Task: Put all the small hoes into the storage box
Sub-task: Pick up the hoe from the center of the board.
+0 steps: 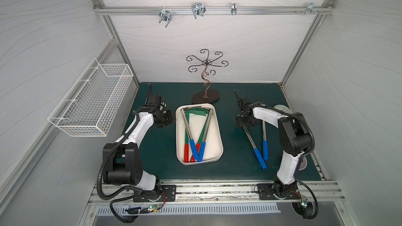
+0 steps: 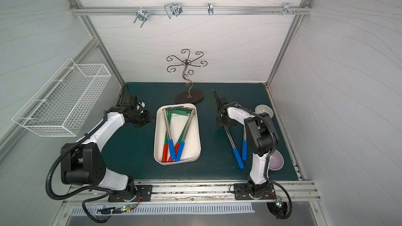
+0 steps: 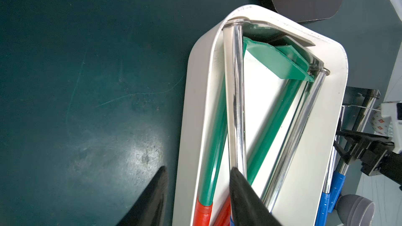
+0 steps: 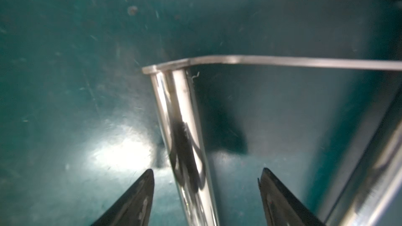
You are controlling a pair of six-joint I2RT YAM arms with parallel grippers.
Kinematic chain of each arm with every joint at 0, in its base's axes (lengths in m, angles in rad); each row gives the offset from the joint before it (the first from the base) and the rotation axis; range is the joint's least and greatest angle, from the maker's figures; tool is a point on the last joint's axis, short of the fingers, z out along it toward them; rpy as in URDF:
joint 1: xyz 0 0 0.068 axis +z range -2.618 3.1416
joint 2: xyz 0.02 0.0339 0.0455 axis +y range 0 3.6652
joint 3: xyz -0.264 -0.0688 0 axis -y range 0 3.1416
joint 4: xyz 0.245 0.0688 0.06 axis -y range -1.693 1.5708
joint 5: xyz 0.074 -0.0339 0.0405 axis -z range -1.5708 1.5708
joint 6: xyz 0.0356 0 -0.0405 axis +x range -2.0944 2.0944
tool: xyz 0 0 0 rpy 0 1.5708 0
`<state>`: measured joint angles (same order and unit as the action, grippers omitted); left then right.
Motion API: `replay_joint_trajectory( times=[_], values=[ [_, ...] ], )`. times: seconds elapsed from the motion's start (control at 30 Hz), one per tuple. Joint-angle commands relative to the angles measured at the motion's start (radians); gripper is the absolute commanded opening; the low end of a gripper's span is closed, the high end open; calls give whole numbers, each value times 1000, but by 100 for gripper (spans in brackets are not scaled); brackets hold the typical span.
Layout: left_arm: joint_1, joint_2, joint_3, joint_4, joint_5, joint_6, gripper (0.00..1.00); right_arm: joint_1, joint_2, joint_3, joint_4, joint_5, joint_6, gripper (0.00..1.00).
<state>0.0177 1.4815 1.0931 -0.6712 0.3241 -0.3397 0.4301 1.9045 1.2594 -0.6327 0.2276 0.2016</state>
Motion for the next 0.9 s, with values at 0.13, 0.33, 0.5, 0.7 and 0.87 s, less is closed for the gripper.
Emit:
replay_joint_trajectory(
  times=[0.13,0.33,0.5,0.7,0.87],
  values=[
    [16,-26,5,20,13,7,48,49,45,9,8,10,-60,70],
    [21,-34,4,22,13,7,48,75,50,9,11,18,-76,54],
    [24,-46,-1,26,10,5,47,82,29,21,1,-7,-88,30],
    [27,-41,1,31,20,3,47,104,-34,33,-34,-13,-93,19],
    [27,-44,-8,49,45,-2,47,119,-190,58,-104,-23,-90,14]
  ],
)
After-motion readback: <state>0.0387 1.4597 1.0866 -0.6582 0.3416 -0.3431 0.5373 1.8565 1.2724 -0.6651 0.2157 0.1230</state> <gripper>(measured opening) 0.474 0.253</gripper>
